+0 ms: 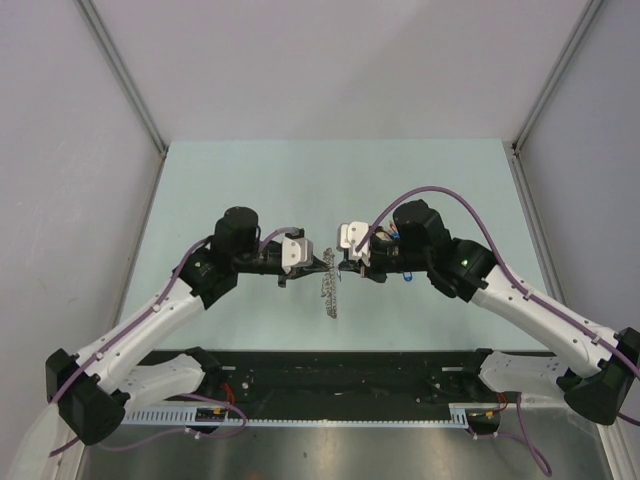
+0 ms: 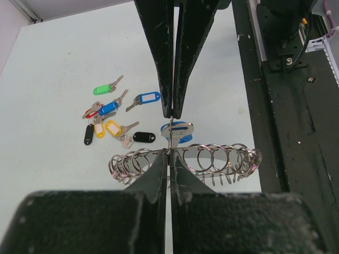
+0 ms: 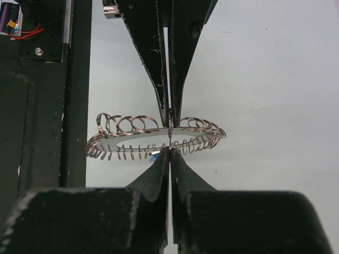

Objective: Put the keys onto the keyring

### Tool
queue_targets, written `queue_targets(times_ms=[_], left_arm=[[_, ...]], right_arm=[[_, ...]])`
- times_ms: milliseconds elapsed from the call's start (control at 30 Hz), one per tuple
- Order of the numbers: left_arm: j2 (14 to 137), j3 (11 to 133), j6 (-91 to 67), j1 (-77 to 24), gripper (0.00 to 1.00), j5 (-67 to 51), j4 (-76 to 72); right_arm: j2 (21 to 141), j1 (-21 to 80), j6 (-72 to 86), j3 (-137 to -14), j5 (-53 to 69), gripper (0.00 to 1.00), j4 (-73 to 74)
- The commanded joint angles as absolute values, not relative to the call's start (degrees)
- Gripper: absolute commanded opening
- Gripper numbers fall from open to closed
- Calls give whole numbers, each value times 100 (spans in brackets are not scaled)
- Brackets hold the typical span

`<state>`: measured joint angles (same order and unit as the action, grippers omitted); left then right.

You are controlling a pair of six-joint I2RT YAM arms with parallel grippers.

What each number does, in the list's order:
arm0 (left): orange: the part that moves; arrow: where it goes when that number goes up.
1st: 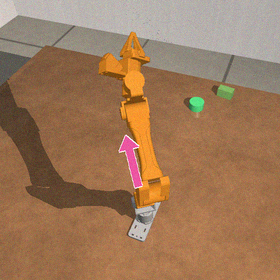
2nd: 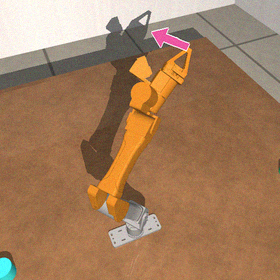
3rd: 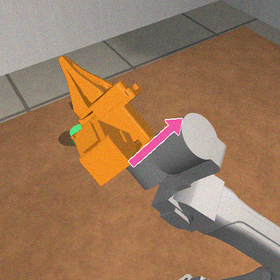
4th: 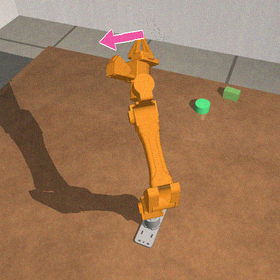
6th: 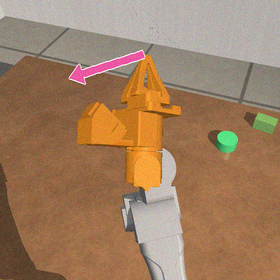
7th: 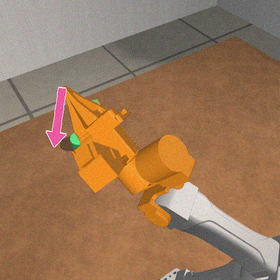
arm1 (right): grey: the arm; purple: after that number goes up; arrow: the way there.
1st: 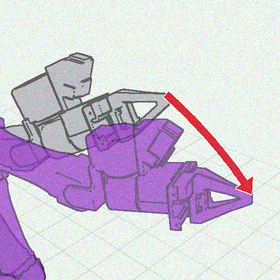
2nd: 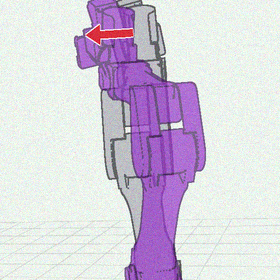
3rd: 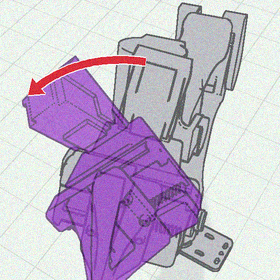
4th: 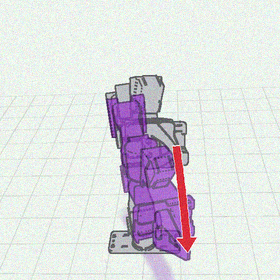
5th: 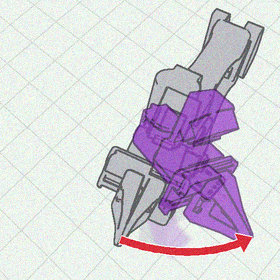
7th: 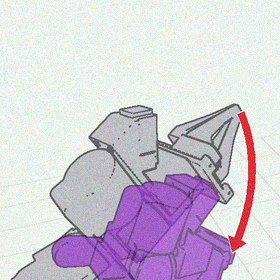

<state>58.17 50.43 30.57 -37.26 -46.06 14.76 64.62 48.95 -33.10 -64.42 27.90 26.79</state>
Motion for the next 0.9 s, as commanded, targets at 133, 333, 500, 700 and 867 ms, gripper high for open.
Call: queue_targets(times_ms=[133, 333, 500, 700, 867], left_arm=[[5836, 5265, 3322, -3823, 0, -4737, 1415], [5827, 5265, 3340, -3841, 1, -4755, 1424], [5827, 5256, 3331, -3858, 0, -4790, 1389], [5827, 5221, 3200, -3858, 0, -4799, 1266], [5871, 5221, 3146, -3858, 0, -4843, 1213]], right_arm=[[6478, 4957, -3410, -6688, 2971, 0, 2549], [6521, 5019, -3445, -6688, 2927, 0, 2540], [6557, 5062, -3472, -6688, 2892, 0, 2523], [6565, 5080, -3480, -6688, 2874, 0, 2496], [6565, 5115, -3481, -6688, 2848, 0, 2496]])
